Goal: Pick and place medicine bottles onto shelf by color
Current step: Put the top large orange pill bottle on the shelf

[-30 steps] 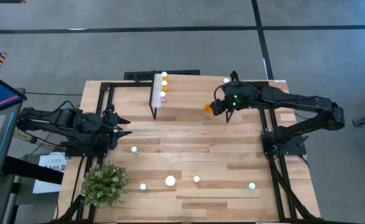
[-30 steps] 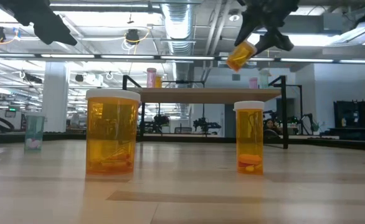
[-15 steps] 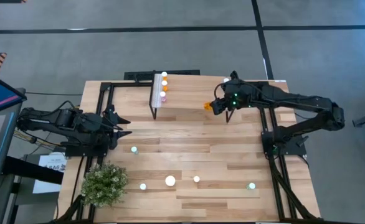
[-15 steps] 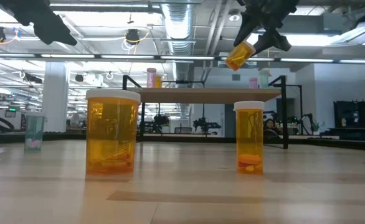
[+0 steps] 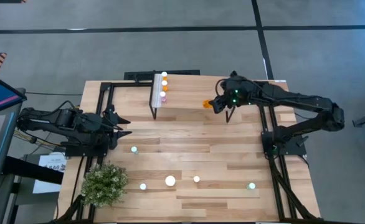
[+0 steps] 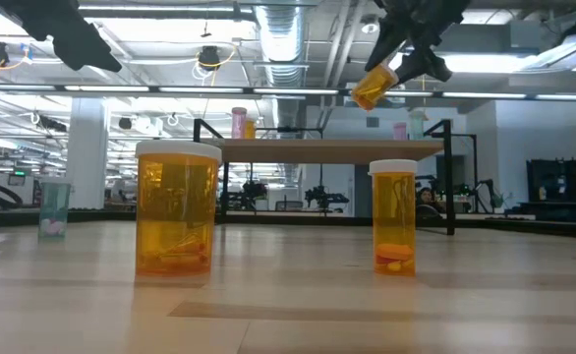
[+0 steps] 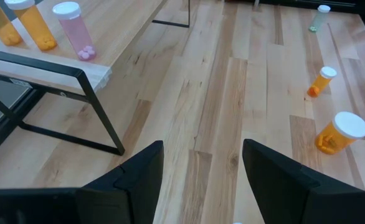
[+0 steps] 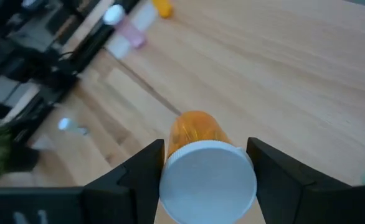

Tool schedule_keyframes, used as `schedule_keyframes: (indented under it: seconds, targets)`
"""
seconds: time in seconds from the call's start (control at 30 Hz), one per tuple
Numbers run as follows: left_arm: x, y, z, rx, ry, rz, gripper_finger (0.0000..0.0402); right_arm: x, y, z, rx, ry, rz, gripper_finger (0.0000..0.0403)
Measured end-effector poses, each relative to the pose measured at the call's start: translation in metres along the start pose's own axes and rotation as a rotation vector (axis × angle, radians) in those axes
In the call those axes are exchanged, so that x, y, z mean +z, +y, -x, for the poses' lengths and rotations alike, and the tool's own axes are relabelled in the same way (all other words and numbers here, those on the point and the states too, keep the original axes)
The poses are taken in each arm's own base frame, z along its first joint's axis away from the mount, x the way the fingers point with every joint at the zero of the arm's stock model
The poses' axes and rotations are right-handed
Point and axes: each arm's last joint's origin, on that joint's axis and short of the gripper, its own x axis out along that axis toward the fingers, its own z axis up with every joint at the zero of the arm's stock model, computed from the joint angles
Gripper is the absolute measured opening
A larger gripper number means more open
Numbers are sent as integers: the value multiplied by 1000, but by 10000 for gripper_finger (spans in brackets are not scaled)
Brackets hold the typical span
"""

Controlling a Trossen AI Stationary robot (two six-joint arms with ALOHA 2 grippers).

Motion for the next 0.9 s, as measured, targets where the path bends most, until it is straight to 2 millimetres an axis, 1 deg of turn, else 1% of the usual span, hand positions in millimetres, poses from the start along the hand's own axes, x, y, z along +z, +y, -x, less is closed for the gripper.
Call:
schedule_keyframes:
  seconds: [0.33, 0.43, 0.73, 0.9]
  targets:
    - [0, 0, 0, 0, 0, 0, 206, 19, -17, 0, 130, 9, 62, 229]
    - [0, 0, 0, 1, 0, 0, 206, 23, -20, 0, 144, -5, 92, 229]
    - [0, 0, 0, 0, 0, 0, 206, 32, -17, 1, 183, -95, 185, 230]
    - [0, 0, 0, 0, 0, 0, 206, 37, -13, 10, 184, -89, 299, 230]
